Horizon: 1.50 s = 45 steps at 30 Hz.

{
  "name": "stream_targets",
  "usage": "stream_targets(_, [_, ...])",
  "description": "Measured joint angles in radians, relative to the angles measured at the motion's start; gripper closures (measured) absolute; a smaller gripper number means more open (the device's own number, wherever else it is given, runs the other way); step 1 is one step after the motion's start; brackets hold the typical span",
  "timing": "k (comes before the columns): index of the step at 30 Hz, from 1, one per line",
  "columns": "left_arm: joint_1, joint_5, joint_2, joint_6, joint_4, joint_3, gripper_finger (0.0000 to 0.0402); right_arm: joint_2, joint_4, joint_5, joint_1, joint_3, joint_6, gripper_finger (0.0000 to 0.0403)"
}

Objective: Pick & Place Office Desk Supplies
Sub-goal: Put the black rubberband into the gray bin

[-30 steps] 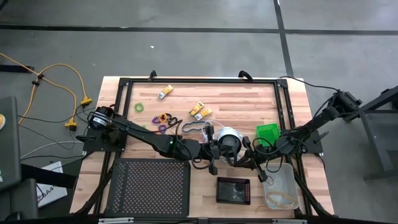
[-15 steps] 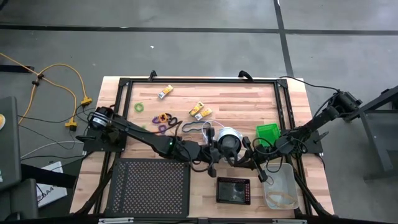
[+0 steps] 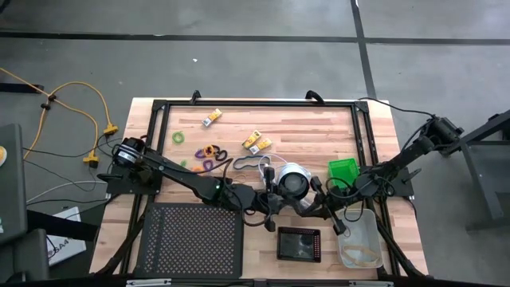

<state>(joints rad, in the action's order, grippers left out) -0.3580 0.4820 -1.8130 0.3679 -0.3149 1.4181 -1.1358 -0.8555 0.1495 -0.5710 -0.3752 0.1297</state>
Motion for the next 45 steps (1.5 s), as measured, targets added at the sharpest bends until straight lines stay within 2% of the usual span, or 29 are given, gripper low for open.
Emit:
stream_targets(9, [0.0, 0.002, 0.0, 0.0, 0.0, 0.0, 0.0332, 0.017, -0.161, -0.051, -0.091, 0.0, -0.091, 0.0401])
stream_targets(25, [0.0, 0.002, 0.0, -0.002, 0.0, 0.0, 0.0332, 0.087, -0.119, -0.045, -0.326, 0.0, -0.071, 0.0401])
stream_targets(31, [0.0, 0.002, 0.0, -0.002, 0.0, 0.0, 0.0332, 0.087, -0.023, -0.044, -0.411, 0.0, 0.014, 0.0401])
stream_targets(35, [0.0, 0.002, 0.0, -0.002, 0.0, 0.0, 0.0332, 0.113, 0.114, -0.044, -0.438, 0.0, 0.064, 0.0401])
stream_targets(45, [0.0, 0.002, 0.0, -0.001, -0.001, 0.0, 0.0332, 0.378, 0.543, -0.055, -0.445, 0.0, 0.355, 0.0401])
